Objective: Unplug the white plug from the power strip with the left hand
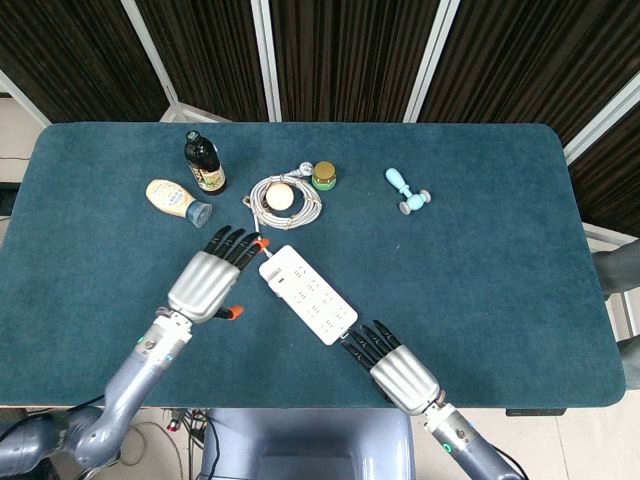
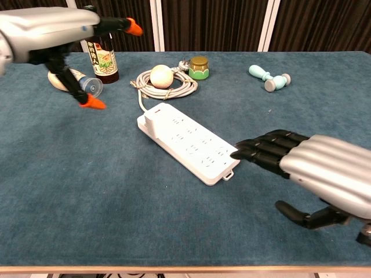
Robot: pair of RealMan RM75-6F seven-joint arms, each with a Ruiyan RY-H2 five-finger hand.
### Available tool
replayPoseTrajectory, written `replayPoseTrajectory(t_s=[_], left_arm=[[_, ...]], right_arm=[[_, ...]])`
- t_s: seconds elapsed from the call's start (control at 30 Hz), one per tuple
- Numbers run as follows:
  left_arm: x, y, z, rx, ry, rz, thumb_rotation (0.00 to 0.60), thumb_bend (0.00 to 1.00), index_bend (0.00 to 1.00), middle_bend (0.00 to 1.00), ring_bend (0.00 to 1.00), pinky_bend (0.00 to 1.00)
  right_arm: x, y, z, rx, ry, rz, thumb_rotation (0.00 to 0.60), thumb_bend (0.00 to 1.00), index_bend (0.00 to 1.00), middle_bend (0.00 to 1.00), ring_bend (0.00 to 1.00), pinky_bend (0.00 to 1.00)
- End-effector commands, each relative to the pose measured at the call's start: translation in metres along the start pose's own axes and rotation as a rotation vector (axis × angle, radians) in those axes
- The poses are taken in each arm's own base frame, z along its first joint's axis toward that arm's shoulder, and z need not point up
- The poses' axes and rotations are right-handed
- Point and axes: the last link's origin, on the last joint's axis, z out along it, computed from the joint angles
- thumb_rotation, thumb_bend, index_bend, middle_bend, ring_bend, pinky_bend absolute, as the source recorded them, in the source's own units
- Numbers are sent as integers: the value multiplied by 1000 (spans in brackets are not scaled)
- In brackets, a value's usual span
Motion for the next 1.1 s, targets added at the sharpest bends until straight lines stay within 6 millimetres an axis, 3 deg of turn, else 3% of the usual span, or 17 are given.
replayPoseTrajectory(t_s=[0.03,0.5,1.1], left_arm=[[-3,16,16,-31,-24,8,600,1,50,50,0,0],[-15,44,39,-77,-78,33,600,2,72,76,0,0],[-39,47,65,-112,-151,80,600,23,140,145,4,0]], right_arm=[[-4,-4,13,0,-13,2,600,586,0,0,0,0],[-15,-19,50,7,-36,31,600,586,0,0,0,0],[-28,-16,63,-29,-70,40,600,586,0,0,0,0]])
